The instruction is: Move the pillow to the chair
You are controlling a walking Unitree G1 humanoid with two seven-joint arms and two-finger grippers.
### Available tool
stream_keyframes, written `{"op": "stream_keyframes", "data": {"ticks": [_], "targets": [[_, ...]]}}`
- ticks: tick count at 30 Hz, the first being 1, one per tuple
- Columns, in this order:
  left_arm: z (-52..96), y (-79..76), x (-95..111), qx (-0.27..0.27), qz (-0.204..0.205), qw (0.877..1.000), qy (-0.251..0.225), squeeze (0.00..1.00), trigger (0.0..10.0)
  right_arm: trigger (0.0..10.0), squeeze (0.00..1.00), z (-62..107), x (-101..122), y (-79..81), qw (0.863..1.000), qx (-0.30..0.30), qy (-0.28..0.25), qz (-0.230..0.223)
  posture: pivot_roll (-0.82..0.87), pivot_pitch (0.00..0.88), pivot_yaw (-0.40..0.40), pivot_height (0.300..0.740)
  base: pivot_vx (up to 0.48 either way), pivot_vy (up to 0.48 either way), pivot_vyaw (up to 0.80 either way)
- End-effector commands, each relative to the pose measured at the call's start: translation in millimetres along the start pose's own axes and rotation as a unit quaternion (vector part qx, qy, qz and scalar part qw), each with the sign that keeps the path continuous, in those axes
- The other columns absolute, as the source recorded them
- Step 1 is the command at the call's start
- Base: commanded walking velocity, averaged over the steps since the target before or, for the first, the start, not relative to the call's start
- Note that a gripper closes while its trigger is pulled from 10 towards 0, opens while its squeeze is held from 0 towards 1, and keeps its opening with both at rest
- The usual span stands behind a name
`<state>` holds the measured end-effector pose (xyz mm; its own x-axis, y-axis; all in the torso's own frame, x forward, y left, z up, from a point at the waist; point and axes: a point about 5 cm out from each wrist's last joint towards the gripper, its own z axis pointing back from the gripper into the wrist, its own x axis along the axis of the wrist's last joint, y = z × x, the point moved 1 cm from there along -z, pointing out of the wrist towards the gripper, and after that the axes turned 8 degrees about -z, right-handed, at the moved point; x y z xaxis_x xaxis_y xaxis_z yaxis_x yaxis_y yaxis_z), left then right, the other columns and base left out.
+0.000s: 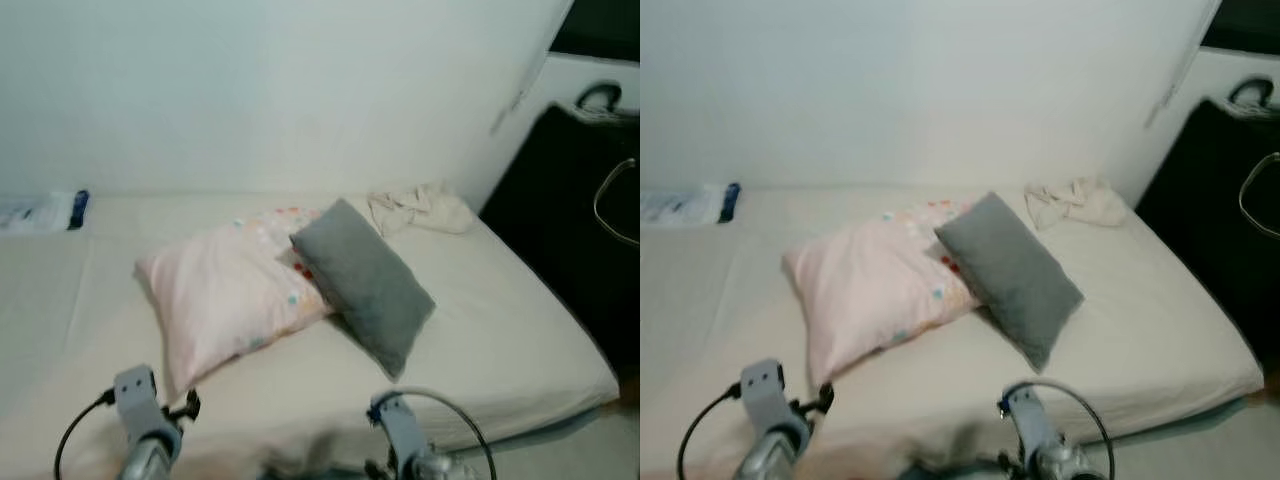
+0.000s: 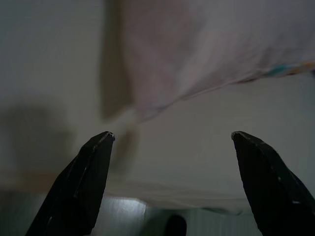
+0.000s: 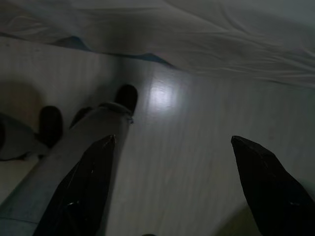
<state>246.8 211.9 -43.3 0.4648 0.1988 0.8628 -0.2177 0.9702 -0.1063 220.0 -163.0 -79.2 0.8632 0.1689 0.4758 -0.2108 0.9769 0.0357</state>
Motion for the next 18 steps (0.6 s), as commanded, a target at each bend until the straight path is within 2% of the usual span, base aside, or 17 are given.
{"op": "stream_keyframes", "data": {"ticks": [1,7,18], "targets": [[2.9,0.2,-6.9,0.003,-0.015,1.0,0.01,0.0,10.0,10.0,0.0,0.6,2.8,-2.8,1.0,-0.005,-0.007,-0.002,-0.03,0.039,-0.095,0.71,0.0,0.0,0.0],[4.4,-0.4,-10.0,0.012,-0.023,1.0,0.013,0.0,10.0,10.0,0.0,0.6,3.3,-2.7,1.0,-0.004,-0.006,0.0,-0.02,0.042,-0.099,0.71,0.0,-0.309,0.0],[3.0,-3.8,-7.3,0.009,-0.017,1.0,0.007,0.0,10.0,10.0,0.0,0.5,4.6,-2.0,1.0,-0.002,-0.006,0.009,-0.02,0.042,-0.103,0.71,0.0,-0.436,0.0]]}}
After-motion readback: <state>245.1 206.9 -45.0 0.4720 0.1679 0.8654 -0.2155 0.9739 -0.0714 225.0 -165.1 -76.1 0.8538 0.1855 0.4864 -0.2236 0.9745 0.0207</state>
